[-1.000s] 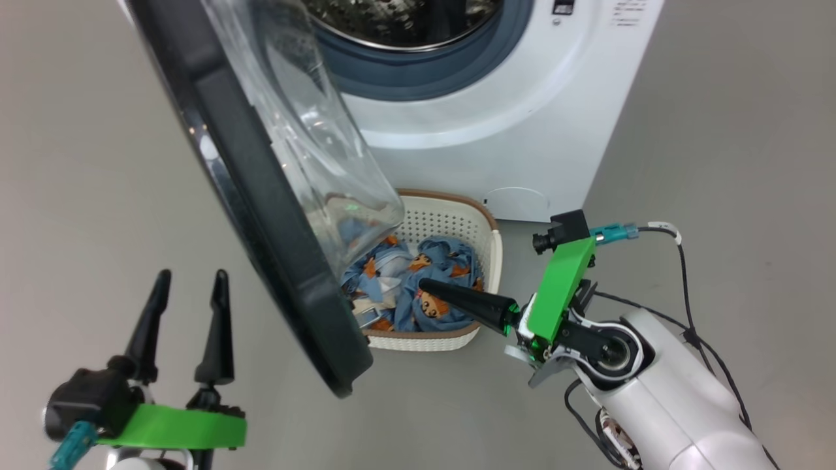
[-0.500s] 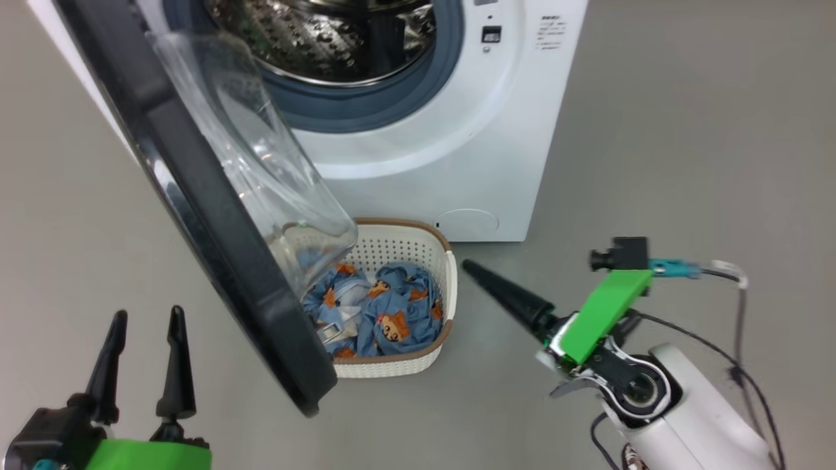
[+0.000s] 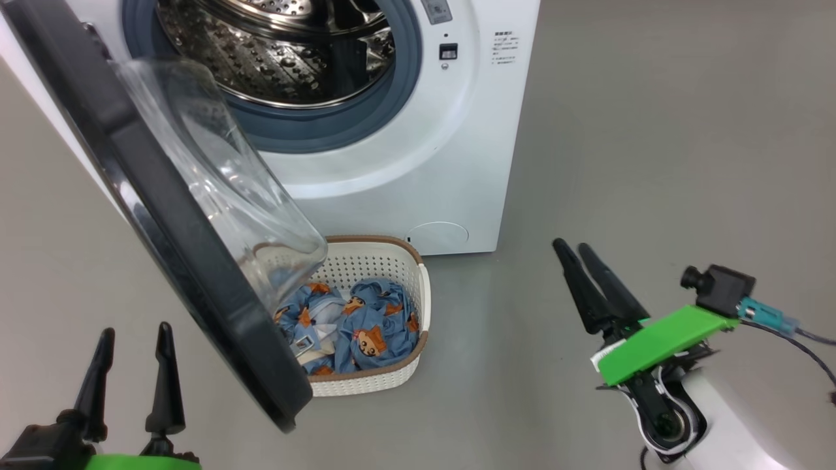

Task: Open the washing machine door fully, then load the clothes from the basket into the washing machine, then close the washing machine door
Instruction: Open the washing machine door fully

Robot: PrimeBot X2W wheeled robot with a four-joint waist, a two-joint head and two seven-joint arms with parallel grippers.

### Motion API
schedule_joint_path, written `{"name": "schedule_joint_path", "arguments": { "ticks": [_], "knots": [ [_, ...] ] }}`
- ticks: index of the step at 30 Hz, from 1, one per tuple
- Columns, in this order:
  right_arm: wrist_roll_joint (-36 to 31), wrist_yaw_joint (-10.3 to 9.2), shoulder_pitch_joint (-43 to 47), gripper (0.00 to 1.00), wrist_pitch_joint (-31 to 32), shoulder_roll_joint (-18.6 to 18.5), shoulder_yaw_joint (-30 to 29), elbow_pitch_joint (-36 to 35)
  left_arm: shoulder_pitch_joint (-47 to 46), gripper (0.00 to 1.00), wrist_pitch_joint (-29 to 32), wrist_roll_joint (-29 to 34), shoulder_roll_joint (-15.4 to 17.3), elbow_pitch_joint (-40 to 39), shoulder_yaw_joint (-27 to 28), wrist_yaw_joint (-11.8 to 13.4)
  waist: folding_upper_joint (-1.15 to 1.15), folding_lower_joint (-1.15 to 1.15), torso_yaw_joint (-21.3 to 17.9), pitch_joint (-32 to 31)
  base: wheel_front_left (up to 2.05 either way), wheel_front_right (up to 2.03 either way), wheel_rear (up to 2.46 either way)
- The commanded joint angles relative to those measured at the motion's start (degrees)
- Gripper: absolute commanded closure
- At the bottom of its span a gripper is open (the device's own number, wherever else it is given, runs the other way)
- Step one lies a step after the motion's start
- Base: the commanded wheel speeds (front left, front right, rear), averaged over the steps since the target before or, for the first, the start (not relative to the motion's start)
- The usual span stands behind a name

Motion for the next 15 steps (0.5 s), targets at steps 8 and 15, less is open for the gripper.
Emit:
{"name": "schedule_joint_path", "arguments": {
  "ticks": [8, 15],
  "knots": [
    [-14.02, 0.1, 2.43, 0.0, -5.87, -1.03, -2.2, -0.82, -0.09, 0.0, -0.31, 0.76, 0.97, -1.57, 2.51, -0.18, 0.0, 0.0, -1.56, -0.47, 0.0, 0.0, 0.0],
    [-32.27, 0.1, 6.19, 0.0, -6.29, 0.61, -10.37, -4.57, -0.03, 0.0, -0.31, 1.03, 0.66, -1.6, 2.58, -0.18, 0.0, 0.0, -1.8, -0.55, 0.0, 0.0, 0.0]
  ]
}}
